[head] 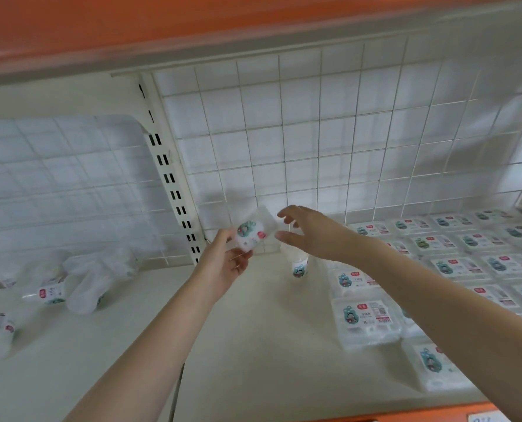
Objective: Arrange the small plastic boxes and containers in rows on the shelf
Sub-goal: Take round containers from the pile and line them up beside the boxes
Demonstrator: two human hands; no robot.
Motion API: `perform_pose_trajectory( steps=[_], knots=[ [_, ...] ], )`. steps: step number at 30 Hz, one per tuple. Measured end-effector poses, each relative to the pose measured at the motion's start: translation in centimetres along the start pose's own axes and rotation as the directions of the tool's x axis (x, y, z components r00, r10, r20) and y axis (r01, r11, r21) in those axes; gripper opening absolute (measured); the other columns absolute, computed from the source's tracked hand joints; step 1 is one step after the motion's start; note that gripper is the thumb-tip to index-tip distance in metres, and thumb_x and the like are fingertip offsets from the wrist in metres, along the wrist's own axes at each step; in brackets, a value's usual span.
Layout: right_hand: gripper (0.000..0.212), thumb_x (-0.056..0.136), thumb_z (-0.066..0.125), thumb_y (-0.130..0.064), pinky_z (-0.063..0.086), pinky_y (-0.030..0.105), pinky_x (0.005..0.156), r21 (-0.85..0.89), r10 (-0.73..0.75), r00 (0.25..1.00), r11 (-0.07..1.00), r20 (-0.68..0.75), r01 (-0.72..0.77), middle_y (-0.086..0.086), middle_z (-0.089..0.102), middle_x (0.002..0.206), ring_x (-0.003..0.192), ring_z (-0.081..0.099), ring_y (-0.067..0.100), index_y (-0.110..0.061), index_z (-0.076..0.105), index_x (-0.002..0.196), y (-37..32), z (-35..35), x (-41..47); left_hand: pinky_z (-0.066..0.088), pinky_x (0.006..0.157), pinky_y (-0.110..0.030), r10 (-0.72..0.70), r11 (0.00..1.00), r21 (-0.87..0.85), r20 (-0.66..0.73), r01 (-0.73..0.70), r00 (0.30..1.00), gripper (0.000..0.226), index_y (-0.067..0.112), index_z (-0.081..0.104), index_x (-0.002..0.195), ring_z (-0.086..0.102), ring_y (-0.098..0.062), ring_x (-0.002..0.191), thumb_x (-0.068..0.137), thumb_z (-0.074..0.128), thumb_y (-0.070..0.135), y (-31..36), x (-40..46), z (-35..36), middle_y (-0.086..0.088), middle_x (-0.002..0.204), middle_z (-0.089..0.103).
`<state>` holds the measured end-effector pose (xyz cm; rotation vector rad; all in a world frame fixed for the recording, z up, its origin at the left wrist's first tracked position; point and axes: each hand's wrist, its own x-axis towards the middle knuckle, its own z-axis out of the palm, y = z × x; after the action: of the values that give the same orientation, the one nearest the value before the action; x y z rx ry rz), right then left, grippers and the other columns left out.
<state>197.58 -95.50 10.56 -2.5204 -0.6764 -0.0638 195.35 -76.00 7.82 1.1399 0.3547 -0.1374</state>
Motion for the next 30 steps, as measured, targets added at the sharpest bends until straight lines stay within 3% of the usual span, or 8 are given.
perform_pose_trajectory(
  steps=[4,8,13,16,19,23,27,30],
  knots=[
    [0.037,0.093,0.054,-0.037,0.055,0.026,0.074,0.454,0.071,0.995,0.89,-0.074,-0.03,-0.002,0.063,0.099,0.087,0.065,0.017,-0.019,0.044,0.124,-1.7,-0.6,0.7,0.043,0.068,-0.026,0.071,0.993,0.082,0.148,-0.084,0.986,0.029,0.012,0.06,0.109,0.061,-0.019,0.081,0.083,0.062,0.027,-0.6,-0.7,0.6,-0.01,0.096,0.068],
    [0.026,0.092,0.058,-0.031,0.057,0.027,0.077,0.535,0.083,0.993,0.844,-0.087,-0.024,0.001,0.067,0.094,0.086,0.066,0.017,-0.018,0.054,0.114,-1.6,-1.0,1.2,0.047,0.077,-0.028,0.258,0.863,0.363,0.28,-0.351,0.925,0.031,0.02,0.061,0.11,0.062,-0.012,0.096,0.081,0.069,0.025,-0.3,-1.2,0.3,0.002,0.11,0.068],
    [0.022,0.088,0.064,-0.029,0.05,0.02,0.077,0.362,0.035,0.999,0.932,-0.035,-0.02,-0.005,0.063,0.102,0.087,0.063,0.01,-0.025,0.058,0.109,-1.3,0.3,1.2,0.047,0.084,-0.029,0.361,0.485,0.745,0.306,-0.458,0.881,0.044,0.024,0.053,0.115,0.058,-0.009,0.099,0.077,0.073,0.034,0.0,0.4,0.1,0.009,0.107,0.062],
    [0.025,0.091,0.059,-0.029,0.045,0.026,0.087,0.075,-0.025,0.999,0.997,-0.035,0.028,-0.005,0.059,0.114,0.104,0.055,0.013,-0.027,0.057,0.115,-0.5,0.7,1.2,0.048,0.083,-0.03,0.304,0.512,0.76,0.276,-0.401,0.912,0.035,0.017,0.057,0.109,0.058,-0.016,0.099,0.077,0.073,0.018,-0.6,1.2,-0.6,0.004,0.104,0.063],
    [0.043,0.089,0.059,-0.031,0.039,0.033,0.095,-0.212,0.018,0.998,0.977,0.058,-0.005,0.0,0.046,0.13,0.118,0.041,0.019,-0.025,0.047,0.13,0.8,1.0,0.9,0.045,0.079,-0.026,0.23,0.548,0.769,0.239,-0.328,0.943,0.033,0.016,0.055,0.108,0.059,-0.018,0.103,0.079,0.069,0.009,-1.7,2.0,-1.5,0.004,0.102,0.061],
    [0.047,0.09,0.059,-0.033,0.037,0.028,0.088,-0.207,0.089,0.978,0.977,0.189,-0.049,0.003,0.047,0.125,0.107,0.047,0.018,-0.024,0.043,0.134,1.9,1.4,0.4,0.043,0.081,-0.024,0.221,0.553,0.752,0.285,-0.36,0.933,0.051,0.013,0.044,0.127,0.054,-0.015,0.107,0.082,0.063,-0.002,-3.1,2.4,-1.4,-0.001,0.119,0.055],
    [0.046,0.091,0.057,-0.037,0.039,0.027,0.084,-0.276,0.074,0.991,0.96,0.113,-0.04,0.002,0.05,0.119,0.1,0.05,0.016,-0.023,0.043,0.133,2.1,1.2,0.4,0.041,0.074,-0.014,0.312,0.417,0.791,0.338,-0.448,0.888,0.065,0.018,0.033,0.139,0.048,-0.012,0.109,0.083,0.064,0.004,-3.2,3.0,-0.6,0.0,0.126,0.045],
    [0.046,0.092,0.051,-0.048,0.043,0.034,0.087,-0.463,0.084,0.996,0.884,0.024,-0.063,0.0,0.052,0.123,0.111,0.052,0.02,-0.026,0.044,0.132,2.5,1.1,0.6,0.039,0.077,-0.016,0.361,0.343,0.81,0.353,-0.475,0.863,0.052,0.016,0.044,0.129,0.051,-0.013,0.108,0.082,0.066,0.009,-3.0,3.7,0.1,-0.002,0.121,0.051]
  ],
)
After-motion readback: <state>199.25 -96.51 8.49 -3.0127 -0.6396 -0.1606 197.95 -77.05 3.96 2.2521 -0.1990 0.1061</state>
